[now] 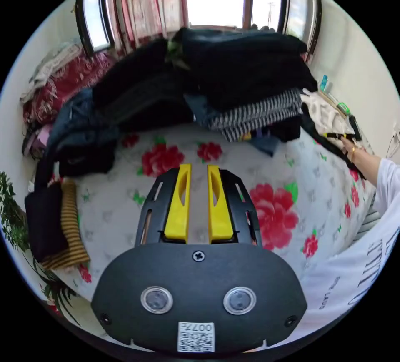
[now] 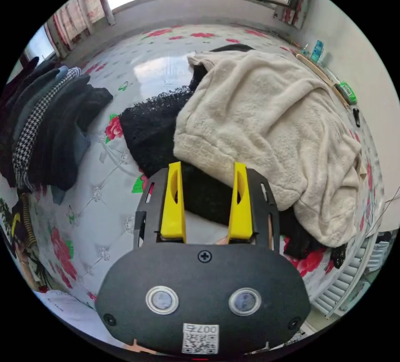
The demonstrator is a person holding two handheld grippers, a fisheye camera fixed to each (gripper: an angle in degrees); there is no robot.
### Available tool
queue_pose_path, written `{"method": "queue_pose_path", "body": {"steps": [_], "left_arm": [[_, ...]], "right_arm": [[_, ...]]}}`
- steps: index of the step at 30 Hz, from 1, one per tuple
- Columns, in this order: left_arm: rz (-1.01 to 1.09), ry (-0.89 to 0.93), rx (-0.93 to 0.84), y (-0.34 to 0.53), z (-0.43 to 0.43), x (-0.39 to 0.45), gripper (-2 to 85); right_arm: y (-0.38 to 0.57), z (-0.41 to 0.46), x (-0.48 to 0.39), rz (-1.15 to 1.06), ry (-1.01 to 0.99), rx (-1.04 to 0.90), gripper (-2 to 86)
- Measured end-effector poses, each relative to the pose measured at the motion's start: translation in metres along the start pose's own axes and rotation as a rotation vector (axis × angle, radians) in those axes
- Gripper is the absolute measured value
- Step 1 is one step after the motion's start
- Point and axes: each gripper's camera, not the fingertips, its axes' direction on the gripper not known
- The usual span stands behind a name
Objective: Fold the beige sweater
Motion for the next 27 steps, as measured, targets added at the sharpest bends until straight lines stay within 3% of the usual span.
{"method": "queue_pose_path", "body": {"steps": [2,5,10,17,23,27], "left_arm": [[-0.002,0.031,-0.125,0.029,0.014,0.006,5.8],[-0.007,0.065,-0.245,0.059,0.023,0.014,4.4],[-0.002,0.158,-0.245,0.071,0.02,0.024,4.2],[0.088,0.321,-0.188,0.06,0.011,0.045,4.7],[0.195,0.457,-0.083,0.073,-0.025,0.055,7.2],[0.28,0.582,-0.054,0.098,-0.043,0.062,11.8]], "right_arm": [[-0.011,0.024,0.002,0.064,0.028,-0.121,7.2],[-0.011,-0.004,0.002,0.104,0.028,-0.071,3.3],[0.063,-0.163,0.023,0.129,-0.275,0.372,0.3],[0.175,-0.315,0.016,0.058,-0.46,0.468,-0.2],[0.314,-0.416,-0.105,-0.188,-0.582,0.436,-0.3],[0.394,-0.432,-0.209,-0.303,-1.032,0.347,-0.2]]}}
